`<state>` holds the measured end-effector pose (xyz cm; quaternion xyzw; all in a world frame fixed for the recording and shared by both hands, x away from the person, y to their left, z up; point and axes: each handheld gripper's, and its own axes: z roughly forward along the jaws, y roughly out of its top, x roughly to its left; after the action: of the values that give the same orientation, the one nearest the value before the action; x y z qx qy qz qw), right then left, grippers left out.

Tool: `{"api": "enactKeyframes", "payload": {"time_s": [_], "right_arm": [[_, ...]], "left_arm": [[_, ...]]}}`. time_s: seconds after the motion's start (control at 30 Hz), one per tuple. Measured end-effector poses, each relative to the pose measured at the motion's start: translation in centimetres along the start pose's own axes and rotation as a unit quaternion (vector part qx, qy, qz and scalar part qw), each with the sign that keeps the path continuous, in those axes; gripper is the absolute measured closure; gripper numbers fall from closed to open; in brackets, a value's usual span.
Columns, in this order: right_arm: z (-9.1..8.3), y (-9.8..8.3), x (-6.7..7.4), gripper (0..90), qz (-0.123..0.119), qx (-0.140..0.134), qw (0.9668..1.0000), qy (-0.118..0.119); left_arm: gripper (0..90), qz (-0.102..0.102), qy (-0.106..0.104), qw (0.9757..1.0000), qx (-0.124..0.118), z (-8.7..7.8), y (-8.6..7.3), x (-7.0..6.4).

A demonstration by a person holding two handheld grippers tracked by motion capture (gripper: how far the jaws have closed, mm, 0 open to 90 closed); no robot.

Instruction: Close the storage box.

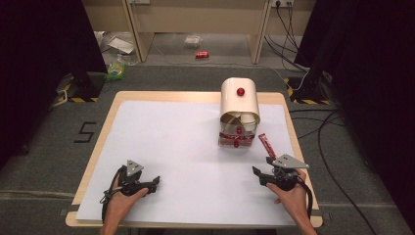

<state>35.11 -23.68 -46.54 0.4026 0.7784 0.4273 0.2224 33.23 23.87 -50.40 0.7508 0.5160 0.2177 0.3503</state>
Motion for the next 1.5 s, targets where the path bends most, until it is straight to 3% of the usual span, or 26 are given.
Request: {"api": "enactKeyframes", "payload": {"time_s": [1.5], "right_arm": [[-1.9,-2.5,-0.3,28.9,-0.007,0.048,0.9988,0.009]], "left_arm": [[13.5,0.001,0.001,1.0000,0.000,0.0,0.0,0.0]]}}
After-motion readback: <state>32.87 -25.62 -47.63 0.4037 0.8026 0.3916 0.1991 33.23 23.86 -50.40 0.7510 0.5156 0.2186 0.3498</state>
